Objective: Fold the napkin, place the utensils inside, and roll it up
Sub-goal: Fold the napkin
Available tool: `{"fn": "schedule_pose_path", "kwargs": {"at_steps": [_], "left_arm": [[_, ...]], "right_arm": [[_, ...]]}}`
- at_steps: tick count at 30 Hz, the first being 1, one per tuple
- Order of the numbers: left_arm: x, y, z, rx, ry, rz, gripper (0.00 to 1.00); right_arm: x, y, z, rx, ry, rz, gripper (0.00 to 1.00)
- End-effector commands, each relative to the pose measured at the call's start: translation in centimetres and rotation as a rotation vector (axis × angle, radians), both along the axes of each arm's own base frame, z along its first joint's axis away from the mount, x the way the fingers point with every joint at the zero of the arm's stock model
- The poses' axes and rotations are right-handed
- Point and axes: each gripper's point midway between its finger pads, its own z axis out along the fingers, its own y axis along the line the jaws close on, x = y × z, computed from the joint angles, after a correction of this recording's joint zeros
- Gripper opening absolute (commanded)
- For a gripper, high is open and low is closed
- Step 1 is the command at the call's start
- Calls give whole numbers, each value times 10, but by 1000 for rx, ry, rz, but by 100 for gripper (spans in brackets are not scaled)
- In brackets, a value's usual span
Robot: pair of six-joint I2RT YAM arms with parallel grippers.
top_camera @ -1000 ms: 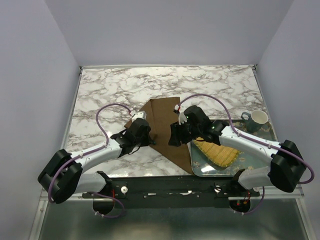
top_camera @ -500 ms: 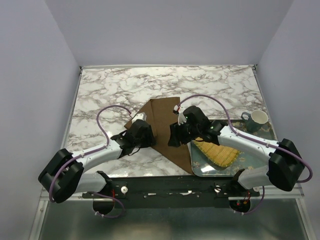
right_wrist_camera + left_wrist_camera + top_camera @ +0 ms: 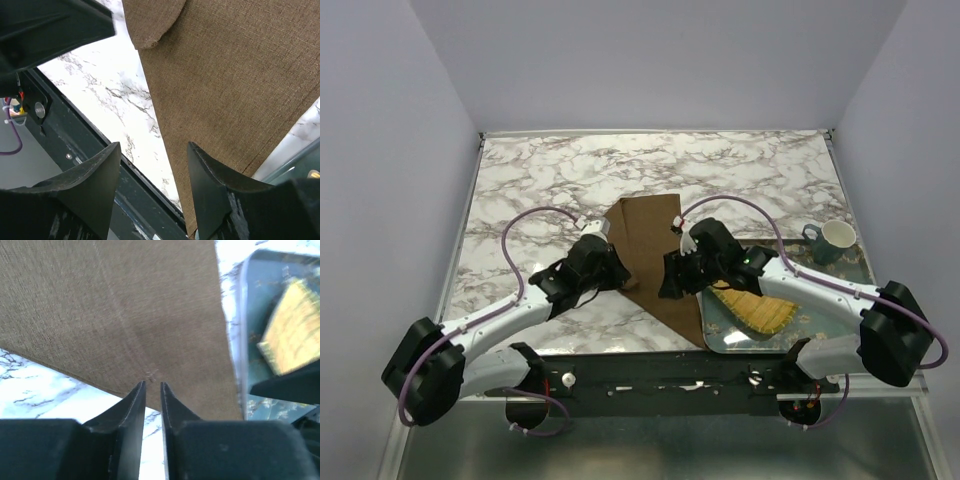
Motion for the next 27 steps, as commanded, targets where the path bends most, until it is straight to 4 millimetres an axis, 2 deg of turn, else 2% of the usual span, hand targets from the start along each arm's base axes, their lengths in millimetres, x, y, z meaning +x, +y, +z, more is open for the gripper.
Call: {"fn": "schedule_pose_path", "kwargs": {"at_steps": [1, 4, 6, 7, 11, 12, 14, 15, 18, 19, 20, 22, 23, 24, 25, 26, 27], "left_arm": [[1, -8, -25, -2, 74, -15, 23], [3, -11, -36, 7, 92, -17, 23], [-6, -11, -50, 12, 145, -35, 22], [-5, -17, -48, -17, 135, -47, 22], [-8, -11, -57, 24, 143, -62, 25], [-2, -13, -47, 37, 108, -82, 26], [-3, -8, -40, 78, 104, -95, 31], [2, -12, -18, 56, 55, -105, 32], [-3, -23, 19, -6, -46, -197, 43], [-9, -29, 23, -7, -72, -242, 45], [-14, -35, 24, -8, -89, -277, 45], [-28, -48, 22, 0, -132, -350, 45], [-50, -63, 20, 19, -176, -449, 43], [-59, -66, 16, 47, -222, -476, 42], [-69, -77, 20, 31, -273, -522, 42], [-86, -85, 18, 55, -326, -588, 42], [-93, -86, 11, 75, -339, -613, 41]], "right_arm": [[-3, -1, 4, 31, 7, -11, 64], [-3, -3, 2, 24, 4, -15, 64], [-4, -4, 2, 25, 4, -12, 64], [-4, -4, 2, 23, 5, -13, 64], [-5, -2, 7, 36, 8, -9, 64], [-5, -2, 11, 45, 6, -10, 64], [-8, -5, 18, 47, 11, -19, 64], [-7, -6, 30, 67, -12, -27, 64], [-6, -22, 40, 52, -31, -75, 66], [-6, -28, 50, 65, -55, -93, 68], [-5, -39, 51, 51, -52, -122, 69], [-5, -53, 63, 70, -75, -154, 71], [-4, -66, 62, 47, -64, -194, 71], [-4, -74, 65, 43, -65, -212, 72], [-4, -80, 69, 45, -77, -230, 74], [-5, -95, 73, 29, -90, -273, 75], [-5, -102, 76, 25, -103, -292, 75]]}}
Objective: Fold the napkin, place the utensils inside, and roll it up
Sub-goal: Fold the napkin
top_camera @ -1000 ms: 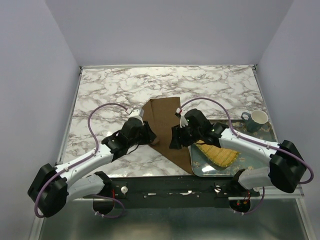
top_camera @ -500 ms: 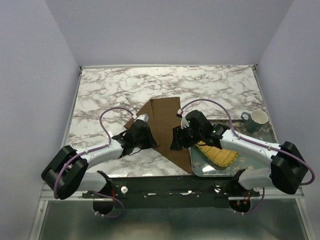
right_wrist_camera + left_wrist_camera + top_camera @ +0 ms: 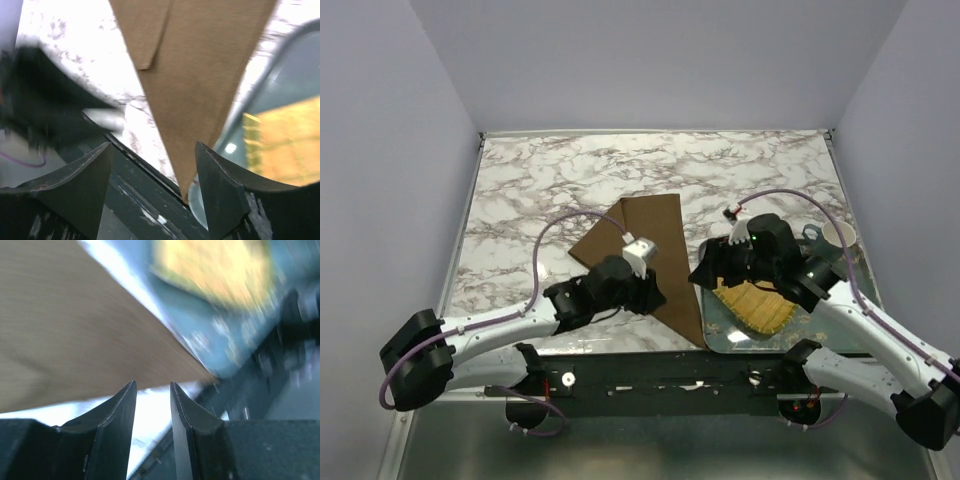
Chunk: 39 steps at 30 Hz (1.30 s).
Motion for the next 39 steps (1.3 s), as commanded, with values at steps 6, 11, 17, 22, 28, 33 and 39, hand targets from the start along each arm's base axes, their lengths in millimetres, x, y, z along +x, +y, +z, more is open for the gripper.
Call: {"fn": "schedule_pose_path", "kwargs": {"at_steps": [6, 11, 17, 22, 28, 33, 39], "left_arm": [[-74, -55, -36, 166, -313, -406, 53], [-89, -81, -58, 286, -401, -500, 54], [-96, -95, -69, 354, -487, -540, 54], [-96, -101, -72, 363, -511, -532, 56], [-97, -109, -77, 363, -520, -546, 57], [-98, -114, -82, 368, -522, -566, 57], [-100, -114, -93, 380, -510, -570, 57]], "right_arm": [[-16, -74, 11, -88, -5, -208, 78], [-27, -78, 14, -54, -3, -223, 79], [-32, -79, 30, -13, -30, -224, 79], [-34, -80, 28, -20, -33, -218, 79], [-37, -81, 28, -17, -35, -214, 80], [-38, -80, 31, -8, -38, -204, 80], [-38, -80, 35, -3, -45, -200, 80]]}}
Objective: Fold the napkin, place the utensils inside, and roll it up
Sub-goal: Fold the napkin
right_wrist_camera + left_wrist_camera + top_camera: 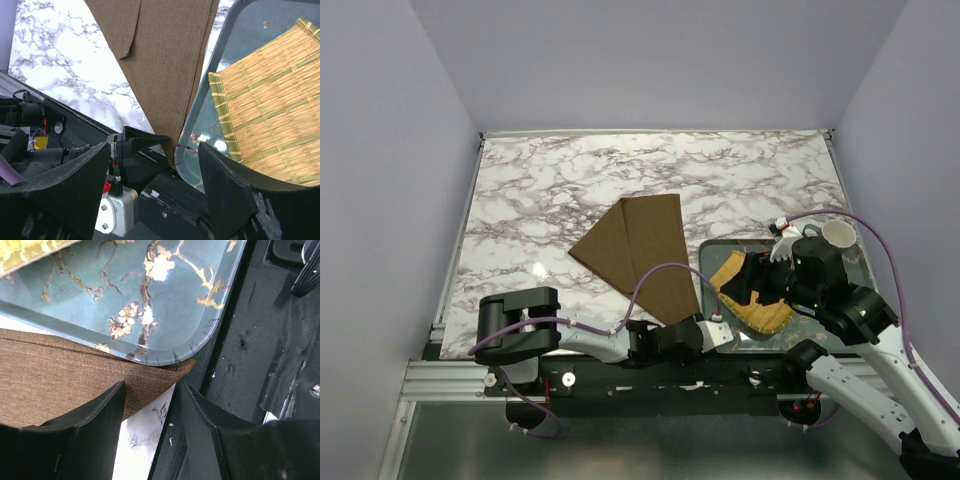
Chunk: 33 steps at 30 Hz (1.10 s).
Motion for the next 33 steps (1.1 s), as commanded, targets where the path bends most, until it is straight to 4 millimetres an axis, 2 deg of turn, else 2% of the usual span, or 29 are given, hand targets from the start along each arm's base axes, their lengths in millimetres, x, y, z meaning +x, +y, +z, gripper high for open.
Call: {"fn": "schedule_pose_path", "kwargs": {"at_steps": [1, 4, 6, 12, 14, 17, 18, 19, 23, 24, 26, 27, 30, 31, 33], "left_arm": [[2, -11, 3, -37, -21, 10, 57], [7, -9, -2, -29, -39, 37, 52], [10, -6, -4, -29, -41, 59, 45], [24, 1, 10, -67, -77, 146, 22], [24, 1, 21, -107, -69, 160, 18], [27, 6, 34, -155, -55, 187, 16], [28, 12, 32, -155, -47, 199, 16], [30, 13, 41, -187, -34, 211, 16], [42, 26, 51, -266, 45, 271, 14], [52, 30, 54, -293, 68, 311, 13], [57, 39, 63, -344, 109, 330, 12], [69, 45, 67, -371, 127, 368, 10], [82, 60, 85, -483, 213, 441, 6], [96, 72, 95, -543, 242, 507, 6], [107, 84, 102, -589, 273, 563, 5]], "right_arm": [[-4, -3, 10, 7, -5, 1, 80], [-4, -3, 10, 8, -4, 0, 80], [-4, -2, 10, 10, -1, 3, 80], [-5, -2, 8, 8, 3, 5, 80], [-4, -1, 8, 8, 3, 6, 80], [-3, 0, 6, 6, 7, 9, 80], [-2, 1, 8, 10, 7, 7, 80], [-2, 2, 8, 12, 6, 10, 80], [2, 6, 8, 18, 8, 17, 80], [3, 7, 8, 18, 9, 22, 80], [5, 9, 8, 17, 8, 26, 80], [7, 10, 6, 9, 17, 30, 80], [12, 15, 3, 6, 24, 38, 80], [13, 16, 3, 6, 28, 43, 80], [16, 21, 4, 13, 25, 53, 80]]}}
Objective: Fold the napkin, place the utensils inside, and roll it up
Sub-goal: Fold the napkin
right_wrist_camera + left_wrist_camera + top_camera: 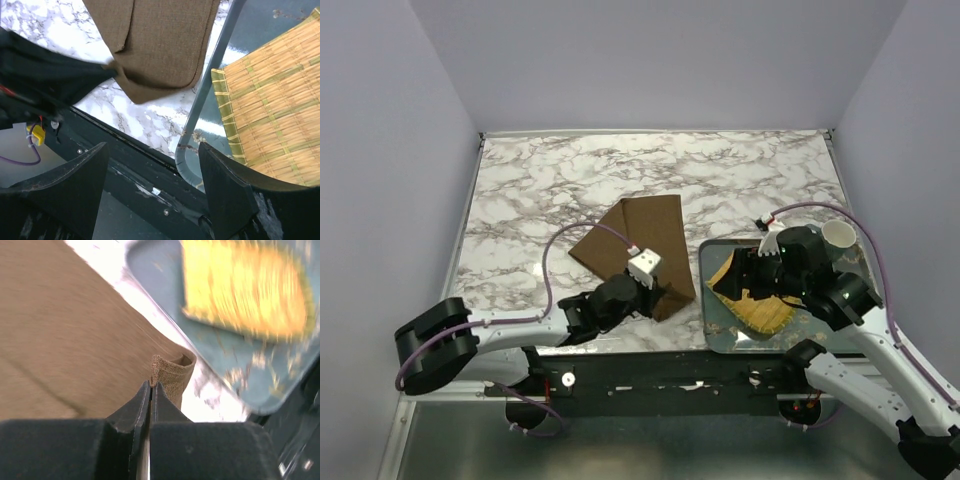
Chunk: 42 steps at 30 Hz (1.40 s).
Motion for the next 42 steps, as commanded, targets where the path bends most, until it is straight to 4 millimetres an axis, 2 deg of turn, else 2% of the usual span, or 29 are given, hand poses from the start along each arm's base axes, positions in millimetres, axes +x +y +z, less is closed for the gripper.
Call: {"fn": "schedule_pose_path", "kwargs": {"at_steps": [1, 7, 9, 10, 15, 19, 29, 30, 34, 42], "left_arm": [[28, 24, 38, -243, 104, 142, 4], [55, 60, 61, -393, 169, 272, 1], [65, 76, 60, -403, 195, 329, 1], [69, 82, 66, -418, 189, 348, 1], [82, 116, 63, -419, 188, 458, 1], [91, 135, 64, -439, 177, 514, 0], [110, 162, 46, -429, 210, 602, 0], [114, 169, 44, -433, 211, 629, 0], [120, 174, 32, -439, 263, 650, 0], [131, 189, 22, -405, 290, 734, 0]], "right_arm": [[12, 13, 14, 36, -32, 31, 80], [21, 21, 13, 32, -28, 56, 80], [23, 24, 11, 32, -19, 64, 80], [24, 25, 10, 30, -15, 67, 80], [26, 28, 6, 30, -8, 77, 80], [27, 30, 4, 26, -1, 83, 80], [27, 31, 4, 28, 2, 96, 80], [27, 31, 3, 24, 2, 97, 80], [28, 33, -2, 20, 17, 101, 80], [32, 40, -8, 23, 38, 118, 80]]}}
